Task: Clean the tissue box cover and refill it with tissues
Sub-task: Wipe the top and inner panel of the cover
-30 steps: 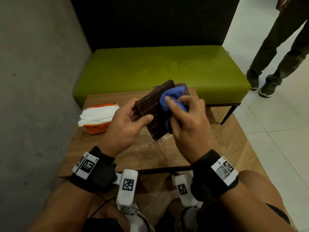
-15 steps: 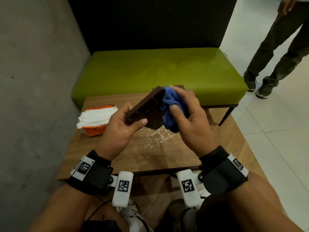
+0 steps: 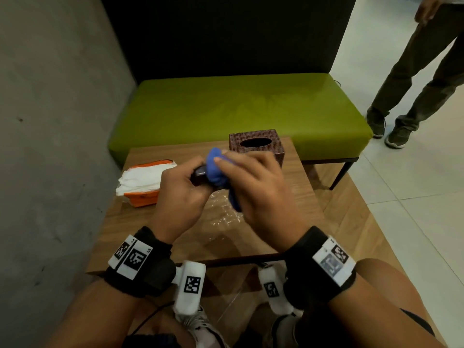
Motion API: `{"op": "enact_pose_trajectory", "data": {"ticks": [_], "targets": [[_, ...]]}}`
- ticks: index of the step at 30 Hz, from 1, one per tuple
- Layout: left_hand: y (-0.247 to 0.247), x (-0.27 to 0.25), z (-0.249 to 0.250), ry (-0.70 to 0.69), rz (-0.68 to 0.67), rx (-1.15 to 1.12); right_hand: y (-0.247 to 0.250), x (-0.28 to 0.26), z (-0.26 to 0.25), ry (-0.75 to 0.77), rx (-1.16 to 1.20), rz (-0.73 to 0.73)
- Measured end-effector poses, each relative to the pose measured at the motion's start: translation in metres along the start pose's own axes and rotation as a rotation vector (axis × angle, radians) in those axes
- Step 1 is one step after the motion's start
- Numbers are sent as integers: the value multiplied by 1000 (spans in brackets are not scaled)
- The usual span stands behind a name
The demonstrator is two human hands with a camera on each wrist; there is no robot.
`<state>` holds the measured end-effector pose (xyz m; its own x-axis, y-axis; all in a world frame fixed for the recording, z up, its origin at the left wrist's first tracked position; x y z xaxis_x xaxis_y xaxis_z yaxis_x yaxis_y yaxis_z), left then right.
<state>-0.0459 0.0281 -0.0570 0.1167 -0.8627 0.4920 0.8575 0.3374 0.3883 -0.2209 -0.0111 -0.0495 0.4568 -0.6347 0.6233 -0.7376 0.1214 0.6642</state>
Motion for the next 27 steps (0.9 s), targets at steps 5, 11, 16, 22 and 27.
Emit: {"op": "enact_pose_trajectory", "data": {"ticks": [5,11,16,22,27], "targets": [[-1,-4,-6,102,98,-28,11,-2,28,-272,-11,117],[-8,-8,-10,124,48,-118,-5,-12,7,-22,-46,8],[1,-10,-10,173,139,-166,13,-6,41,-389,225,186],[-2,-3,-11,159,131,-146,0,-8,14,-84,32,113],[-3,-7,-9,174,121,-202,15,-8,44,-212,119,124]]}}
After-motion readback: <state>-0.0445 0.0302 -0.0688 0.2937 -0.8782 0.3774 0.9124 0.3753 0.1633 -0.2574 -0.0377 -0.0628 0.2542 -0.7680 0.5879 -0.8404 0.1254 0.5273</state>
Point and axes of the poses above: each hand's wrist, its own x-axis towards the middle knuckle, its own y-axis out of the back of the hand, z = x × y, the point moved 2 cm from there along x, towards the middle knuckle, and after that the axes turned 8 degrees about -y, right-handed, at the moved point
